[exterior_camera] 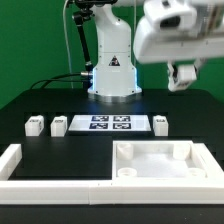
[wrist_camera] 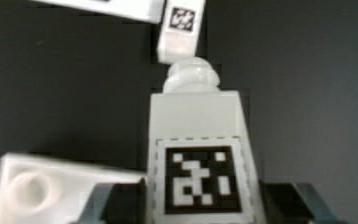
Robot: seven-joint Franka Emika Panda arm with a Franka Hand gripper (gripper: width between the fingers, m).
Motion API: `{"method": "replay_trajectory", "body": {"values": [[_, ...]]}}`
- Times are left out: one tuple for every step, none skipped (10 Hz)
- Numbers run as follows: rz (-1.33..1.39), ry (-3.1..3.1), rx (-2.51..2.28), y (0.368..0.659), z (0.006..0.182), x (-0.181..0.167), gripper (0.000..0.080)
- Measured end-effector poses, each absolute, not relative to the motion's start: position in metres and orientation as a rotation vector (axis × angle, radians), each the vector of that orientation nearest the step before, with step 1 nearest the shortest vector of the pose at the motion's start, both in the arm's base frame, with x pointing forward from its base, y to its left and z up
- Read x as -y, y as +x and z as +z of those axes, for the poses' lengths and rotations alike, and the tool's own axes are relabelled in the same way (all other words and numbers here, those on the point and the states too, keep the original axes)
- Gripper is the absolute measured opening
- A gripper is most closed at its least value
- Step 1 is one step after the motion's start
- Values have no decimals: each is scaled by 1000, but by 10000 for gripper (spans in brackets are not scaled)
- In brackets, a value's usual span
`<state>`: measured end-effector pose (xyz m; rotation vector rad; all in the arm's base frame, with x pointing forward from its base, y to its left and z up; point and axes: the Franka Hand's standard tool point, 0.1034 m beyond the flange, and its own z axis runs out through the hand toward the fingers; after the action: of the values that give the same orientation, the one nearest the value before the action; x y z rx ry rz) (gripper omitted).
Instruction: Assemble square table
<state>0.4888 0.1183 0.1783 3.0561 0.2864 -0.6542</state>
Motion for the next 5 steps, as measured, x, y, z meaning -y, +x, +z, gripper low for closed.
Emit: {"method": "replay_trajectory", "body": {"values": [[-494,3096,-289,495,173,-122,290],[-403,3111,-289,490,169,-121,290],[-332,3121,-289,492,171,-121,290],[-196,3142,-290,501,170,-122,290],[-77,3160,-320,519,165,-116,290]]}}
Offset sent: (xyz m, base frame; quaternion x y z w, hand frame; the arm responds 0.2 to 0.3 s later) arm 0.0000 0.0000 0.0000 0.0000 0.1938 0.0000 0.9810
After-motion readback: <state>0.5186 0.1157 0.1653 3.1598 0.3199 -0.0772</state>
